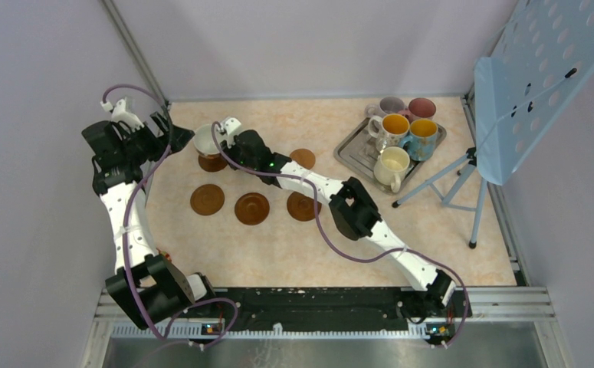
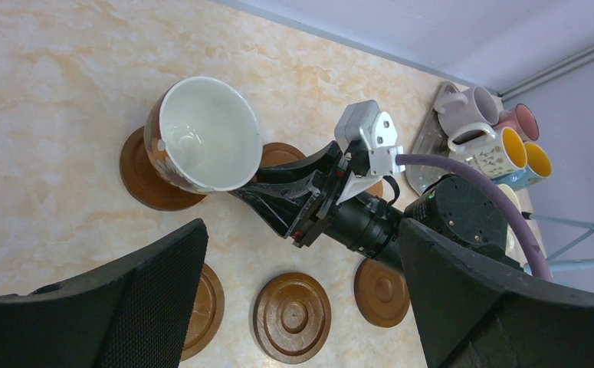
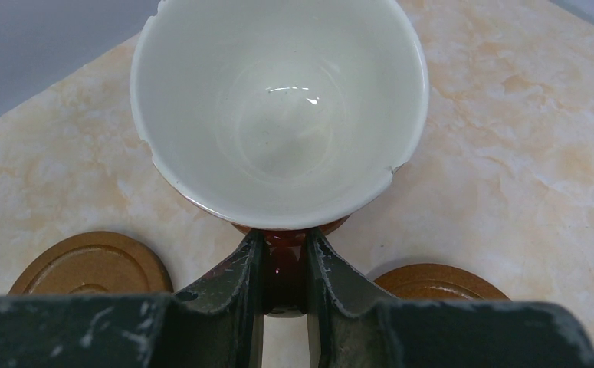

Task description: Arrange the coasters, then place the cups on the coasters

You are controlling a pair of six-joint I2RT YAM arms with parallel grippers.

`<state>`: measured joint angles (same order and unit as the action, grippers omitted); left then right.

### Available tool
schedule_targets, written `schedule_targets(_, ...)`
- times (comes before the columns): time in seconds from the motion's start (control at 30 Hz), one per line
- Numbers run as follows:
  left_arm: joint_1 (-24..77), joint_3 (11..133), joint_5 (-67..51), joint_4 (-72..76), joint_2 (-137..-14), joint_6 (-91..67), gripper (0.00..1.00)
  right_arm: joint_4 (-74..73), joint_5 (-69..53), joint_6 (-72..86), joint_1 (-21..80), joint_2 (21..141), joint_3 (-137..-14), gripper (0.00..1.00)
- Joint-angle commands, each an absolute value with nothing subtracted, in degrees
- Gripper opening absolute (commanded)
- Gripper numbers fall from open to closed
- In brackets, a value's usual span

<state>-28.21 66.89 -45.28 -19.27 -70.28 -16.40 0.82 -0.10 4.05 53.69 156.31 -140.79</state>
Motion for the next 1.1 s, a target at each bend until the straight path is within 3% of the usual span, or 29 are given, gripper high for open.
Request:
schedule_targets(0.0,-28.90,66.84,-47.32,-16.35,-70.04,-16.96,0.99,10.46,-0.18,4.24,54.58,155.69,-146.21,0.00)
schedule_targets(1.07,-31.37,66.19,-52.12,-16.35,-71.31,-18.81,0.99,9.76,0.88,5.49,55.19,156.27,-145.02,0.05)
